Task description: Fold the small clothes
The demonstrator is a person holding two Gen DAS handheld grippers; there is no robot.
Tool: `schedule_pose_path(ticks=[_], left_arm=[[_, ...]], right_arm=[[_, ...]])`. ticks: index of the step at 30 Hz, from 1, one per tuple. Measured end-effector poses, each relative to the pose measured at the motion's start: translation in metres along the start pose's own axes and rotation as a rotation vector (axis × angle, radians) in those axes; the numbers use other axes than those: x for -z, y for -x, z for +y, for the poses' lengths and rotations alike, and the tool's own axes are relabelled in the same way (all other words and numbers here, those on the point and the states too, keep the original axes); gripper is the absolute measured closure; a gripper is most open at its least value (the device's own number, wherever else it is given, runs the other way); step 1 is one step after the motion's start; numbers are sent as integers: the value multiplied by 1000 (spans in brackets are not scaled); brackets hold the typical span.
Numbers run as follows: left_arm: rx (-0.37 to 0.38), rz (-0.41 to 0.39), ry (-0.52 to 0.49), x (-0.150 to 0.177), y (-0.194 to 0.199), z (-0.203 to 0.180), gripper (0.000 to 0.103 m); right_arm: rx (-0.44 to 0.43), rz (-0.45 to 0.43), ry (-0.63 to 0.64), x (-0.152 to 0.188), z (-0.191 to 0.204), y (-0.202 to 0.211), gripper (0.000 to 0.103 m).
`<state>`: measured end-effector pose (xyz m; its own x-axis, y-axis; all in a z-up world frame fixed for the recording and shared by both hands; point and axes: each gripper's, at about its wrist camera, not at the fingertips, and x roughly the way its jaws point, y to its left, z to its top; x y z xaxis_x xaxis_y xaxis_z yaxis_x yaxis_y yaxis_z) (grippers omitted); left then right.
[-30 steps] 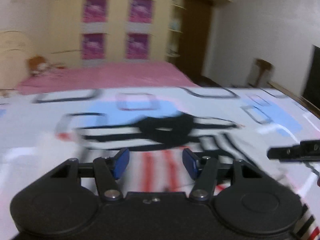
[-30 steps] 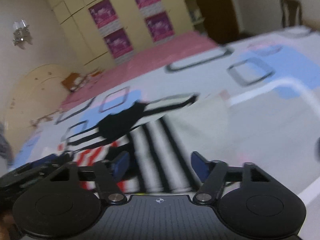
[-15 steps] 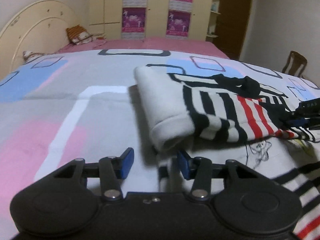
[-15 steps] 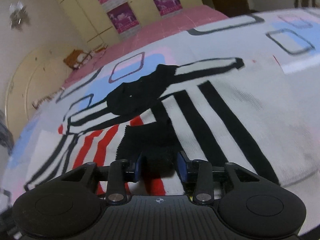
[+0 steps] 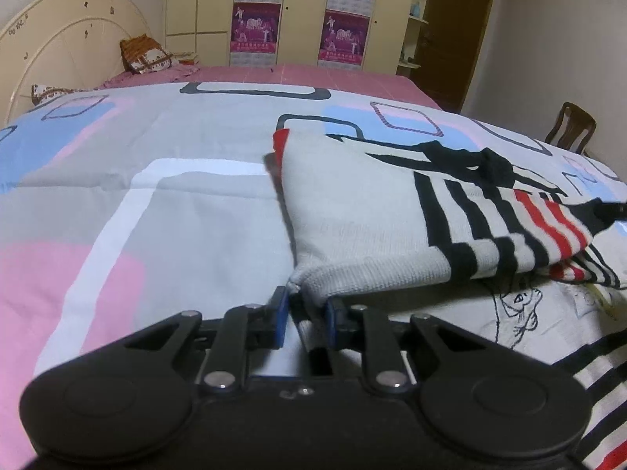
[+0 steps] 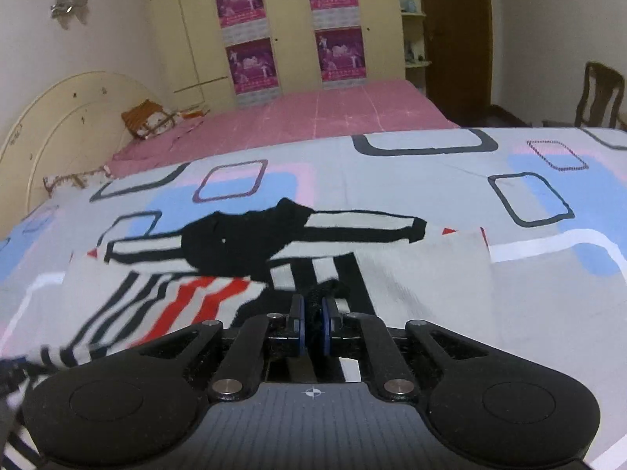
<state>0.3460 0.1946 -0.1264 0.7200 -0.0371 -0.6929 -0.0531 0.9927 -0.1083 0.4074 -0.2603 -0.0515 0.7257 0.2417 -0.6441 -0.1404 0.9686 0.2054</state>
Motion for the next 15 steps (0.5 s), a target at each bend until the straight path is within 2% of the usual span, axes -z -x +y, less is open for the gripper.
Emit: schedule_pose_path(ticks=[4, 12, 15], left_arm=[[4, 14, -3, -3, -2, 0, 84], [8, 45, -30, -7, -3, -1, 84], [28, 66, -40, -11, -4, 1, 81]], right_arm=[[10, 13, -2, 10, -2, -1, 96], [17, 94, -42, 27, -3, -17, 96], [22, 117, -53, 30, -5, -21, 95]])
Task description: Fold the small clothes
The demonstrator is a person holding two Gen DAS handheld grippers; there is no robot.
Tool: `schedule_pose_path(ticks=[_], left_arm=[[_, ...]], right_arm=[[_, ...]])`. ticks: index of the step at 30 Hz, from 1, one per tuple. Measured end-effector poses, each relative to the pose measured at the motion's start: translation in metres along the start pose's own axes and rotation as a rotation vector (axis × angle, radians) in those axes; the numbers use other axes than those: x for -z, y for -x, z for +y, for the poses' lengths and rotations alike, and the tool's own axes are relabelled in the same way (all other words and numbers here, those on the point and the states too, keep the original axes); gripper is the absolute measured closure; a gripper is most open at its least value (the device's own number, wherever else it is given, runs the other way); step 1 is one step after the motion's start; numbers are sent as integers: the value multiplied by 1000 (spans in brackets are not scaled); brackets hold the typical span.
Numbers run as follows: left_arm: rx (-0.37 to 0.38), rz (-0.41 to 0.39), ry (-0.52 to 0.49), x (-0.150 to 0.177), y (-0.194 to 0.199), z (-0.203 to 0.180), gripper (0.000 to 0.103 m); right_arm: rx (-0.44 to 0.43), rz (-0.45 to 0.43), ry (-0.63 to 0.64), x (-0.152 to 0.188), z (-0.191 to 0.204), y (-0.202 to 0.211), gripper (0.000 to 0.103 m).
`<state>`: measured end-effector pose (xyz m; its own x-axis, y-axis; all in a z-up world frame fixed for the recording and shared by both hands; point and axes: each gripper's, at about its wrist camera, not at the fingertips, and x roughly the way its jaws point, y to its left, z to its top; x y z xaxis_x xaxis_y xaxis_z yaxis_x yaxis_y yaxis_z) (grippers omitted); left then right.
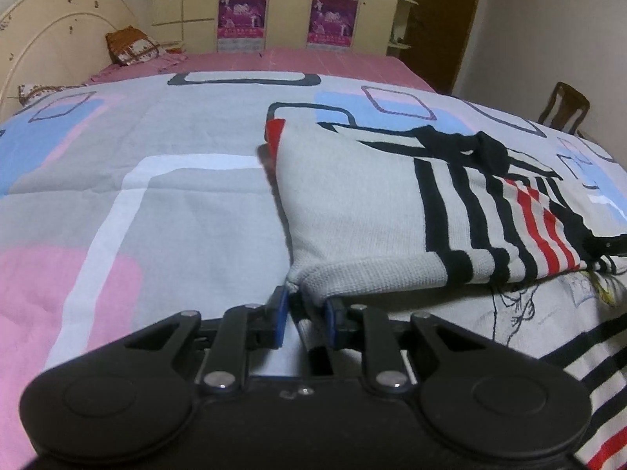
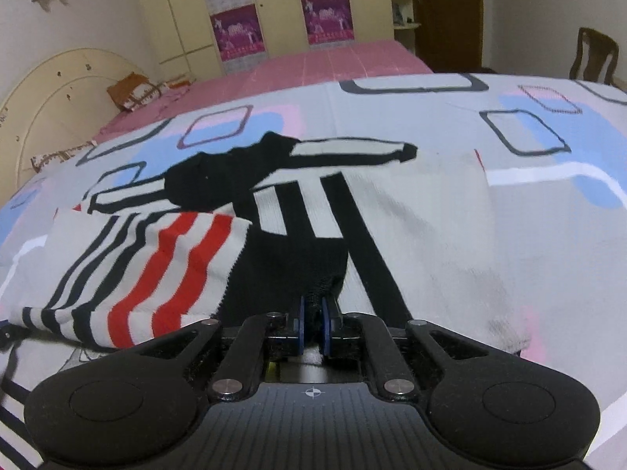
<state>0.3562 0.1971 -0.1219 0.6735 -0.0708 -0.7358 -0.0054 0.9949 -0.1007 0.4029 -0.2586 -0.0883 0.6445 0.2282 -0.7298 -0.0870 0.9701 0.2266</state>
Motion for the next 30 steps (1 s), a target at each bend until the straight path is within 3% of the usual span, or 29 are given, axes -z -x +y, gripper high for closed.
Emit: schedule_pose_path(ticks=[2, 4, 6, 8, 11, 13, 15, 18, 20, 22, 24, 28, 30], left_arm=[[45, 4, 7, -1, 2, 7, 71], [55, -45, 39, 1, 20, 16, 69], [42, -139, 53, 2, 41, 12, 70], [54, -182, 51, -3, 46, -3, 70], [90, -144, 8, -9, 24, -35, 70], [97, -129, -1, -7, 13, -48, 68], [75, -37, -34, 1, -8, -52, 68], [114, -40, -25, -1, -9, -45, 68], [125, -52, -42, -14, -8, -42, 69], [89, -76, -97, -33, -15, -43, 67], [79, -80, -113, -56, -29, -41, 67], [51, -85, -108, -98, -76, -20, 67], [52, -25, -66, -107, -105, -4, 60]], right_arm=[[14, -4, -2, -2, 0, 5, 94], [82, -65, -9, -4, -1, 22, 63], [37, -113, -10, -10, -5, 36, 62], [18, -97, 3, -15, -1, 33, 62], [-8, -38, 36, -13, 11, 12, 71], [23, 41, 70, -4, 16, -6, 73], [42, 20, 132, 1, 22, -5, 73], [41, 23, 129, 1, 18, -3, 73], [33, -18, 87, -8, 13, 5, 73], [40, -63, 70, -20, 10, 3, 73], [76, -63, 63, -37, 7, -11, 73], [57, -47, 67, -64, -2, -44, 73], [127, -7, 75, -67, -9, -59, 73]])
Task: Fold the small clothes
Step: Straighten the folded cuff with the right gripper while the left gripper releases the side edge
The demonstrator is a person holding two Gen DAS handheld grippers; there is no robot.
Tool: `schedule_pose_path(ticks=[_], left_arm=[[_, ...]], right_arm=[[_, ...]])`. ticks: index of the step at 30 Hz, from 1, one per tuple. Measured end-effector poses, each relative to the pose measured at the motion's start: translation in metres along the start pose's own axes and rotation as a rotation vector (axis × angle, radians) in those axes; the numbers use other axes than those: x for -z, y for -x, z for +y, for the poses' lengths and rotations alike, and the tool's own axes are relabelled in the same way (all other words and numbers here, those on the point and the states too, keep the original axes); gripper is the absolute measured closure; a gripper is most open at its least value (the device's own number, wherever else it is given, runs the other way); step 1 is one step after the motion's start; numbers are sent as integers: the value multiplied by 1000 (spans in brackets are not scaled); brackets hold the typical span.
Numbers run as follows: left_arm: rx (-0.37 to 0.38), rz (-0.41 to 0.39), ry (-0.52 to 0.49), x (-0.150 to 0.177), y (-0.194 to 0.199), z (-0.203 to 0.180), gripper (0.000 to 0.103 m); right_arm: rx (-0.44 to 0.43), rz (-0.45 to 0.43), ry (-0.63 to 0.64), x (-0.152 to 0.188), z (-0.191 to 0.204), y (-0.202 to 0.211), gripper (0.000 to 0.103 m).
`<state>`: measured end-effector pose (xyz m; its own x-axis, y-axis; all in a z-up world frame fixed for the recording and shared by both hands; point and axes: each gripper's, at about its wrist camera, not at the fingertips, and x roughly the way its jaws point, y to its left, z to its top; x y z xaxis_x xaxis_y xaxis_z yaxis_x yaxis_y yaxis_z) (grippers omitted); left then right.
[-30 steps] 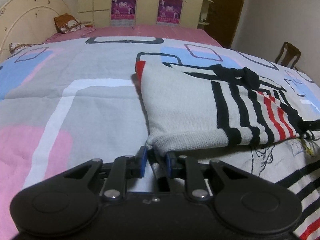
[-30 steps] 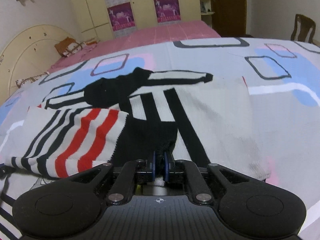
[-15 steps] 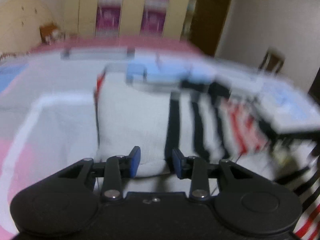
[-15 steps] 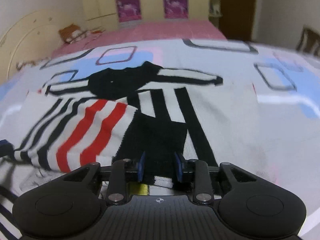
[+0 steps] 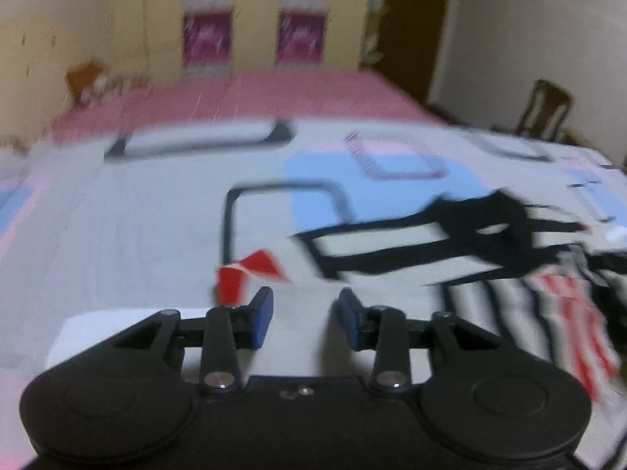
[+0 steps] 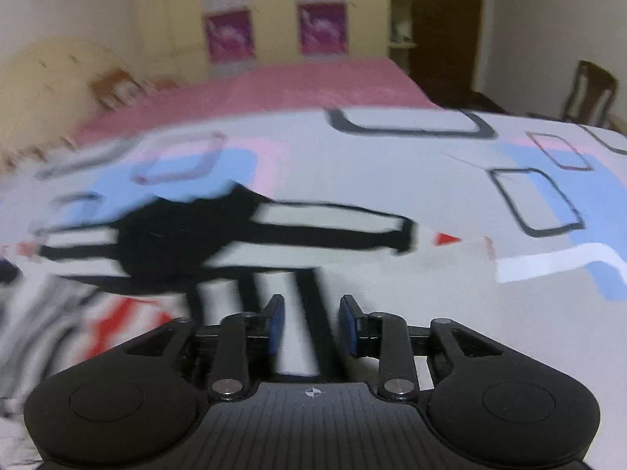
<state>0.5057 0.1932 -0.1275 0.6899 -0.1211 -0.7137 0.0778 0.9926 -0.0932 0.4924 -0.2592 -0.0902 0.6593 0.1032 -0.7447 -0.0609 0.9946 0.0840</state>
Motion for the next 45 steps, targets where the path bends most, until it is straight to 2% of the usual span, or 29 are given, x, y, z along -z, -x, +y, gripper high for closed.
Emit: schedule_pose_path(ticks=[2, 3, 5, 8, 11, 14, 16, 17, 18, 20, 21, 23, 25, 27, 29, 30, 31, 33, 35, 38, 41, 43, 45], left_arm=[[53, -10, 66, -4, -4, 17, 59], [49, -1, 67, -6, 0, 18, 61], [21, -53, 51, -5, 18, 8, 61], [68, -99, 11, 4, 33, -23, 56], [129, -97, -27, 12, 35, -61, 56], [86, -58, -104, 24, 26, -90, 56], [18, -32, -130, 31, 19, -87, 55], [-5, -39, -128, 35, 20, -76, 55], [-24, -43, -123, 39, 22, -64, 54], [-27, -45, -131, 44, 28, -43, 54], [-40, -38, -141, 44, 29, -39, 50], [-43, -30, -145, 40, 32, -37, 50], [-42, -51, -131, 36, 42, -43, 52], [2, -81, -112, 37, 54, -56, 52], [52, -93, -124, 41, 55, -77, 52], [54, -94, -140, 45, 52, -88, 52], [49, -87, -159, 49, 50, -97, 51], [18, -30, -159, 60, 39, -101, 49], [37, -41, -101, 67, 41, -92, 48], [6, -37, -119, 68, 54, -92, 52], [4, -45, -90, 73, 68, -86, 52], [-23, -14, -97, 82, 66, -84, 52], [-22, -25, -95, 88, 68, -83, 52]], right_arm=[[14, 16, -22, 3, -9, -7, 73], [22, 22, -21, 2, -8, -4, 73], [31, -17, -26, 1, -1, 11, 73], [-108, -66, -27, -1, 32, 28, 73], [-234, -42, 44, 0, 81, 22, 73], [-279, 6, 95, 10, 113, 13, 73], [-237, 37, 159, 19, 120, 8, 73], [-210, 20, 193, 22, 119, 10, 73], [-145, 4, 220, 25, 113, 13, 73], [-3, -11, 189, 31, 84, 14, 73], [17, -11, 156, 32, 69, 14, 72], [-14, 9, 108, 30, 54, 15, 72], [-16, -3, 97, 24, 57, 23, 72], [-60, -47, 91, 21, 62, 36, 72], [-121, -42, 98, 25, 75, 41, 72], [-144, -34, 114, 28, 82, 40, 72], [-140, -19, 139, 33, 87, 39, 72], [-77, 10, 161, 46, 85, 32, 72], [-76, -3, 126, 51, 71, 34, 72], [-52, -1, 116, 50, 63, 45, 72], [-65, -34, 85, 55, 56, 62, 72], [-41, 15, 100, 64, 52, 55, 72], [-51, -1, 95, 68, 50, 55, 72]])
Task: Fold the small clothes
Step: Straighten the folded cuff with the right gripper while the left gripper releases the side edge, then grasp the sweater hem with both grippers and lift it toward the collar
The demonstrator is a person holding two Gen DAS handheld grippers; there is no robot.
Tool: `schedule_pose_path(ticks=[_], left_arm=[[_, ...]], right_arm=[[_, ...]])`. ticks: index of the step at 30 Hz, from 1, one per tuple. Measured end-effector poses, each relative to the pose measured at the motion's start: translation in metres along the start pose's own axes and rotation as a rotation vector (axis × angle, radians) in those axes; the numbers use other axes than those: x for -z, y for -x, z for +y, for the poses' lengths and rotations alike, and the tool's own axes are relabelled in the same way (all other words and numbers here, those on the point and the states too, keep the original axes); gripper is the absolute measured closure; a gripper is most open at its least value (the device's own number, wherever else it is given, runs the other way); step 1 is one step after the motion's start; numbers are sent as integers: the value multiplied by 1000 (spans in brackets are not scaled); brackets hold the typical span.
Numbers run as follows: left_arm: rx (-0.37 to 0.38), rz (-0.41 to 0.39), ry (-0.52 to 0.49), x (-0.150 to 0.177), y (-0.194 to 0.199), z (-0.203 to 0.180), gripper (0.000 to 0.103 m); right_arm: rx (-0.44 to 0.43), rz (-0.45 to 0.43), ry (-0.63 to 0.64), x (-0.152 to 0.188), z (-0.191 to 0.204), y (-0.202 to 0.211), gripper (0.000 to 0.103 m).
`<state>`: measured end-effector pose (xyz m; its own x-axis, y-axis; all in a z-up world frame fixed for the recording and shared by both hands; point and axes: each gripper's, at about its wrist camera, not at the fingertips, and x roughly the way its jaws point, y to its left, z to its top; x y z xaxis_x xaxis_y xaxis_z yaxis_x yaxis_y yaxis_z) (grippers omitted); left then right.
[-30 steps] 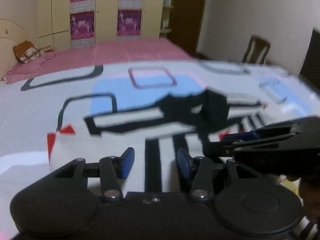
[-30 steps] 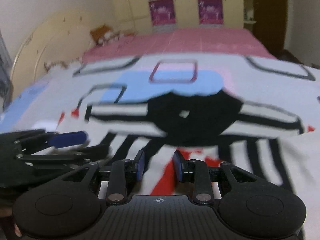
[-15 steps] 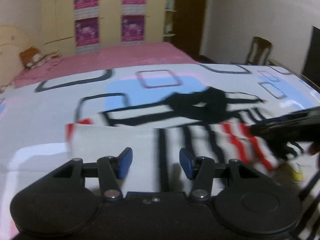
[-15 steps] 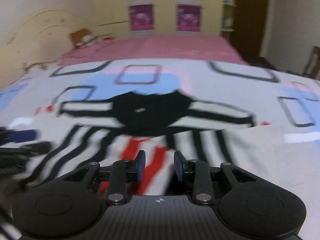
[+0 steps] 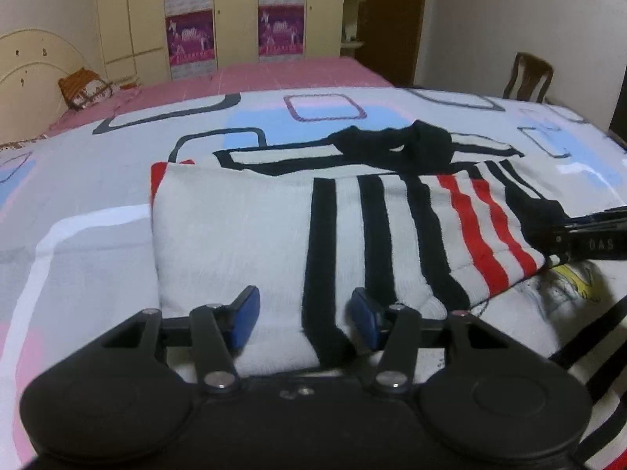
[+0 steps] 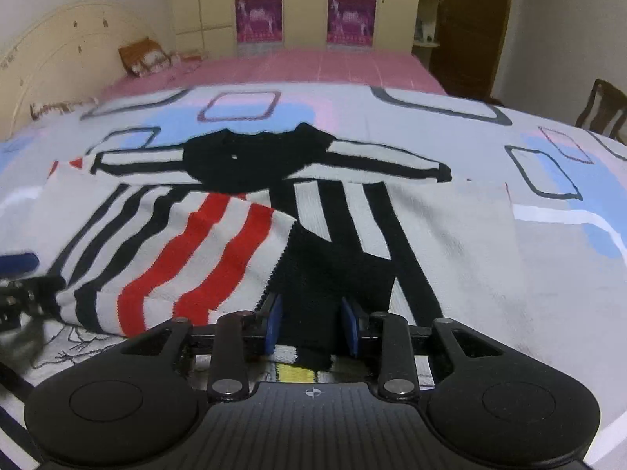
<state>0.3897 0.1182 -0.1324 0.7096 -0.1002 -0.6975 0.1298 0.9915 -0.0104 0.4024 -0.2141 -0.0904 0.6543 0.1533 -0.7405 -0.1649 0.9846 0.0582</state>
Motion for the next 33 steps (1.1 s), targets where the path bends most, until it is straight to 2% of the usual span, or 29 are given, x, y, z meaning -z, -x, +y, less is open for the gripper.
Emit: schedule_pose_path(ticks=[8, 11, 12, 14, 15, 16, 17, 18, 27, 33], left_arm=[[-22, -2, -19, 1, 2, -5, 52], [-28, -20, -1, 1, 10, -4, 51], [-38, -33, 5, 2, 15, -4, 49], [-61, -50, 10, 5, 22, -4, 35], [-71, -56, 13, 7, 25, -4, 24], [-81, -65, 15, 8, 29, -4, 23], [-86, -67, 17, 9, 32, -5, 23], [-89, -63, 19, 10, 35, -5, 22], [-135, -43, 3, 36, 72, -27, 21], [-161, -13, -14, 72, 107, -45, 23]], right_arm=[[12, -4, 16, 0, 2, 2, 72], [-10, -21, -20, -2, -2, 11, 71], [-13, -36, -37, 0, -5, 17, 71], [-13, -62, -54, 3, -7, 26, 71], [-13, -69, -56, 4, -8, 30, 64], [-7, -77, -54, 6, -9, 33, 41], [-5, -89, -52, 7, -9, 37, 33], [-8, -103, -47, 8, -11, 42, 32], [-66, -132, -92, 25, -48, 91, 32], [-82, -136, -100, 69, -85, 143, 35]])
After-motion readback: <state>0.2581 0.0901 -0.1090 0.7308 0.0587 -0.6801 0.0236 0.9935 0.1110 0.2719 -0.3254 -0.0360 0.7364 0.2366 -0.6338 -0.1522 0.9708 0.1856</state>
